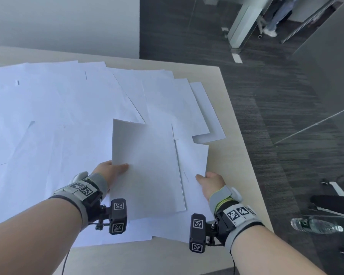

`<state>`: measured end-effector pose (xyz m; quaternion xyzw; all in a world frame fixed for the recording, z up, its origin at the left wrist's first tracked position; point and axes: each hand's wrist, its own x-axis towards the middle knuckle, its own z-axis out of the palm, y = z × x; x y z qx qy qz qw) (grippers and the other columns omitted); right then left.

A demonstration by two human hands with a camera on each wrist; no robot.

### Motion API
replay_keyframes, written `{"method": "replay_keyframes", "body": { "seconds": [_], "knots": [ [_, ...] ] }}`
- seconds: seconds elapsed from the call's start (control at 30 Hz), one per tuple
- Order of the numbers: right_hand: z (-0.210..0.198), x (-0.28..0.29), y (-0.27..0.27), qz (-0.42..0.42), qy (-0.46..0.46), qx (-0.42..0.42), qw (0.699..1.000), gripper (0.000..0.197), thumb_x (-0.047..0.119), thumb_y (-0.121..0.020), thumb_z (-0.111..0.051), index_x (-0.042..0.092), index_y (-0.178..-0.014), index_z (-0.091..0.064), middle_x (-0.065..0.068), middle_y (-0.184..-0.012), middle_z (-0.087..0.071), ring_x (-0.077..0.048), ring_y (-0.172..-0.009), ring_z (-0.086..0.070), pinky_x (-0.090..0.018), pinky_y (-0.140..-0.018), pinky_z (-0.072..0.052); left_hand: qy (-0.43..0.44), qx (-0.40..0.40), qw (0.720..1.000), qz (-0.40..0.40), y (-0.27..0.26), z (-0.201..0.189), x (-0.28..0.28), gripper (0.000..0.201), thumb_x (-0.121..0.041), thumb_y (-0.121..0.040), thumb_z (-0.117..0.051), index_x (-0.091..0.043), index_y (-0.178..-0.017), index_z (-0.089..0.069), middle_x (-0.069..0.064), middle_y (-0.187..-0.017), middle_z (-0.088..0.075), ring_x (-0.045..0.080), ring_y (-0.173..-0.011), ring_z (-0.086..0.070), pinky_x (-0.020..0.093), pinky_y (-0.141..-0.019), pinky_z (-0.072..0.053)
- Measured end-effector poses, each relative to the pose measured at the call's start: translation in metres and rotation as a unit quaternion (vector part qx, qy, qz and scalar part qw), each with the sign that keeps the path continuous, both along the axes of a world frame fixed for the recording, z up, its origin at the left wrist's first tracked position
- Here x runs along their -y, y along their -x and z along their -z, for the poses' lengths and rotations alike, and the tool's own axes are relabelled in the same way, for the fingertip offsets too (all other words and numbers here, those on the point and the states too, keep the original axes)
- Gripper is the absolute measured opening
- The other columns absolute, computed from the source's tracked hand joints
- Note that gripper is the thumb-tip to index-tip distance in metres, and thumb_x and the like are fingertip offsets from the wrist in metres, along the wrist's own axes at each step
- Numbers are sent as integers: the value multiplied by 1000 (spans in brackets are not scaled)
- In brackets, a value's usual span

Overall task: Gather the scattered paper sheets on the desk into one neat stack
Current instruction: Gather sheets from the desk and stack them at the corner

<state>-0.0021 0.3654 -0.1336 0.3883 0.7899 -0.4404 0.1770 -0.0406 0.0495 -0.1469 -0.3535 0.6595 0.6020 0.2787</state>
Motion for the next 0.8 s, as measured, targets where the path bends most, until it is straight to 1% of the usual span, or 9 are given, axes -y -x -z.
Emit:
{"method": "replay_keyframes", "body": {
  "seconds": [0.13,0.23,0.27,0.33,0.43,0.53,0.67,0.73,0.8],
  "knots": [
    [-8,-42,-14,7,-60,6,998,21,16,-97,-52,11,-76,-57,-6,-68,-56,-24,-58,-48,-26,-53,-35,11,4,1000,2,0,0,0,18,-21,-91,-75,-12,-106,-69,17,-99,-77,39,-91,-75,57,-93,-58],
    [-15,-77,-29,21,-120,7,993,18,14,-98,-50,6,-101,-66,-8,-83,-59,-25,-71,-51,-27,-67,-39,28,0,1000,4,-1,-3,-2,13,-20,-91,-75,-14,-100,-69,17,-98,-77,39,-90,-74,57,-94,-57],
    [-15,-88,-33,31,-124,-3,992,20,13,-98,-49,4,-105,-66,-9,-82,-58,-25,-70,-50,-27,-66,-37,37,-3,999,6,-1,-4,-2,12,-20,-90,-75,-14,-99,-69,16,-97,-77,39,-91,-74,57,-96,-56],
    [-26,-106,-46,66,-117,-25,991,22,11,-97,-46,2,-102,-65,-10,-75,-56,-24,-61,-46,-28,-59,-33,60,-11,998,24,0,-10,-8,11,-18,-89,-75,-14,-98,-70,14,-94,-76,38,-91,-73,55,-98,-55],
    [-38,-124,-53,103,-119,-65,985,21,11,-96,-46,1,-96,-64,-13,-77,-59,-24,-59,-45,-28,-54,-31,104,-24,992,68,2,-17,-12,15,-16,-91,-71,-12,-105,-70,14,-94,-74,37,-93,-71,48,-98,-55],
    [-51,-149,-65,162,-101,-91,977,19,13,-91,-47,1,-89,-61,-12,-73,-53,-24,-61,-42,-30,-57,-31,135,-31,982,128,1,-30,-29,16,-17,-93,-66,-14,-108,-66,14,-94,-72,35,-89,-69,42,-90,-53],
    [-57,-169,-79,221,-80,-113,965,16,16,-88,-51,9,-73,-50,-12,-68,-40,-22,-62,-36,-32,-64,-30,167,-37,969,179,-2,-39,-49,17,-17,-93,-57,-14,-107,-65,13,-92,-73,34,-87,-69,38,-83,-52],
    [-52,-167,-81,205,-36,-124,970,20,18,-87,-55,-1,-82,-57,-14,-72,-50,-22,-65,-47,-33,-66,-38,166,-36,967,189,-5,-41,-57,18,-17,-94,-56,-14,-108,-66,11,-88,-73,32,-84,-70,38,-85,-53],
    [-42,-158,-81,161,14,-118,980,18,20,-90,-58,6,-92,-70,-13,-81,-68,-25,-73,-61,-36,-74,-50,157,-27,966,203,-9,-40,-68,17,-16,-95,-56,-12,-107,-67,11,-87,-73,33,-84,-71,42,-92,-56]
  ]
}}
